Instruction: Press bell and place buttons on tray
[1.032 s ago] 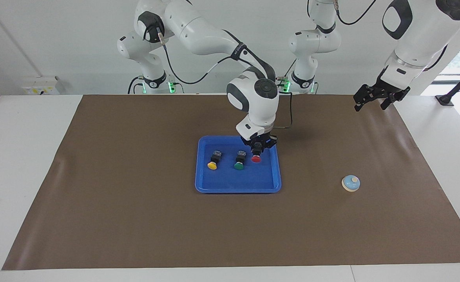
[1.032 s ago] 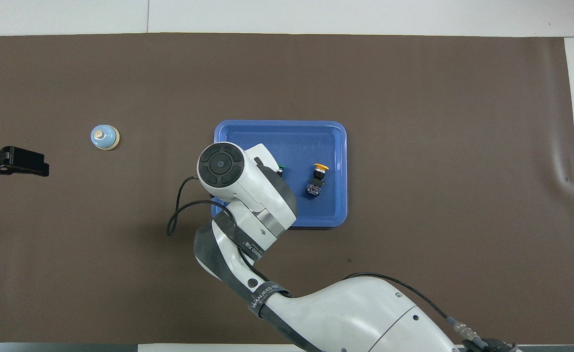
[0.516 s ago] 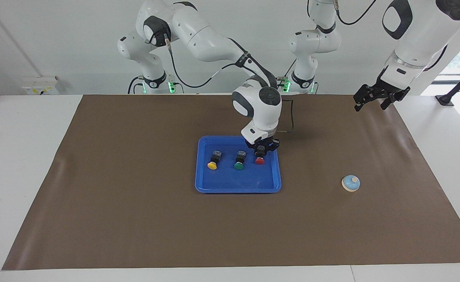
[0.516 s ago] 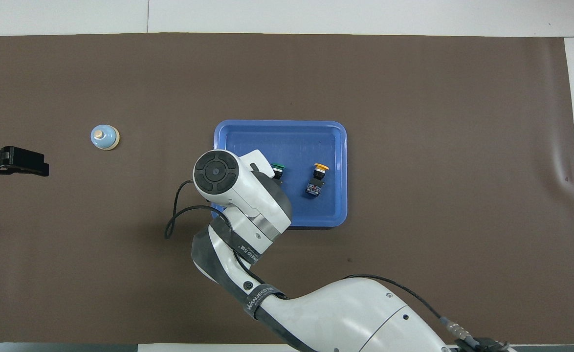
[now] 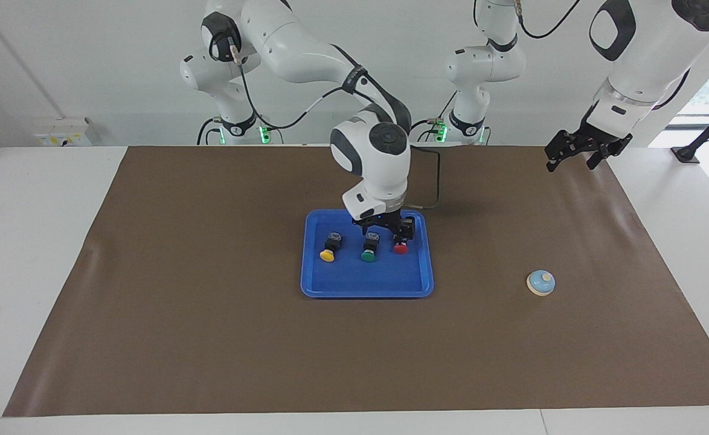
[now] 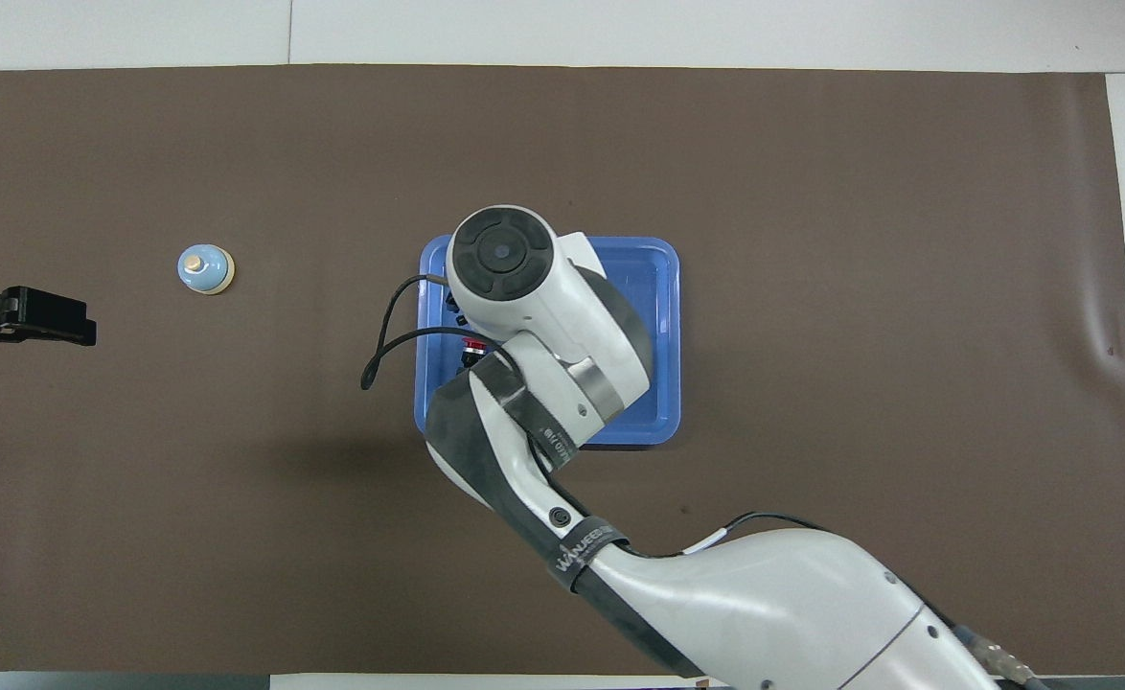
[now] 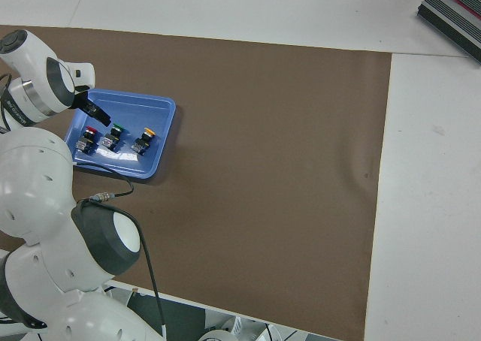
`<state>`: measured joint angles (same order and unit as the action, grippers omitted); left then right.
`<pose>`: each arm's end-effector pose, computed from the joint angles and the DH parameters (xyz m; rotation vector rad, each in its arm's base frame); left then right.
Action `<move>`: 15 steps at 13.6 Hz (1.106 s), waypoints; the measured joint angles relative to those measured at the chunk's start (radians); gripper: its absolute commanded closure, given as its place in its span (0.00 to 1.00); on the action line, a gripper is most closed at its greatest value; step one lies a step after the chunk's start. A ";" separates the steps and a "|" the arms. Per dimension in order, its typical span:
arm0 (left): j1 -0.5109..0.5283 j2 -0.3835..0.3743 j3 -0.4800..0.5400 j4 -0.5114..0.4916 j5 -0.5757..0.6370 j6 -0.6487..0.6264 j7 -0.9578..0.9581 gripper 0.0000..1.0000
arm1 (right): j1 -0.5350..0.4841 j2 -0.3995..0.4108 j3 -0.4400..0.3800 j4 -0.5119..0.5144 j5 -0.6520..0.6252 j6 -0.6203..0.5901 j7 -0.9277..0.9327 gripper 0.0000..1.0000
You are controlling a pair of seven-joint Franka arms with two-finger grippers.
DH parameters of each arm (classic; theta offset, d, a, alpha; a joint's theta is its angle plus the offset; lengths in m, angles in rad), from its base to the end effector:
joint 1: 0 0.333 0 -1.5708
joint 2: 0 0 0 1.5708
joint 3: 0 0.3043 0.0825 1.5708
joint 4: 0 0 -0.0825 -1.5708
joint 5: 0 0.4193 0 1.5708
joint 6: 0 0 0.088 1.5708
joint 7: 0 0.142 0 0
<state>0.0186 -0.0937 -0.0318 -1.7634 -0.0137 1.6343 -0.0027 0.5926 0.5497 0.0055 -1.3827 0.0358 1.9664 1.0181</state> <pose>0.5619 -0.0098 0.5393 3.1307 -0.0144 -0.0556 0.6128 0.4210 0.3393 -3.0195 0.6659 0.0041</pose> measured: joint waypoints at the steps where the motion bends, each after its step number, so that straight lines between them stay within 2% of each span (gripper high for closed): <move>1: 0.000 0.000 0.000 0.000 0.000 0.000 0.000 0.00 | -0.042 -0.026 0.000 0.000 0.000 -0.025 -0.032 0.00; 6: 0.000 0.000 0.000 0.000 0.000 0.000 0.000 0.00 | -0.251 -0.144 -0.003 0.001 0.000 -0.200 -0.388 0.00; 11: 0.000 0.000 0.000 0.000 0.000 0.000 0.000 0.00 | -0.438 -0.223 -0.004 0.001 0.000 -0.319 -0.766 0.00; 14: 0.000 0.000 0.000 0.000 0.000 0.002 -0.001 0.00 | -0.524 -0.285 -0.003 0.000 0.000 -0.407 -0.902 0.00; 15: 0.000 0.000 0.000 0.000 0.000 0.010 -0.001 0.57 | -0.542 -0.312 -0.003 -0.001 -0.001 -0.440 -0.923 0.00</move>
<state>0.0187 -0.0937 -0.0318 -1.7634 -0.0137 1.6439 -0.0034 0.0509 0.2381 0.0023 -1.3841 0.0350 1.5266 0.0948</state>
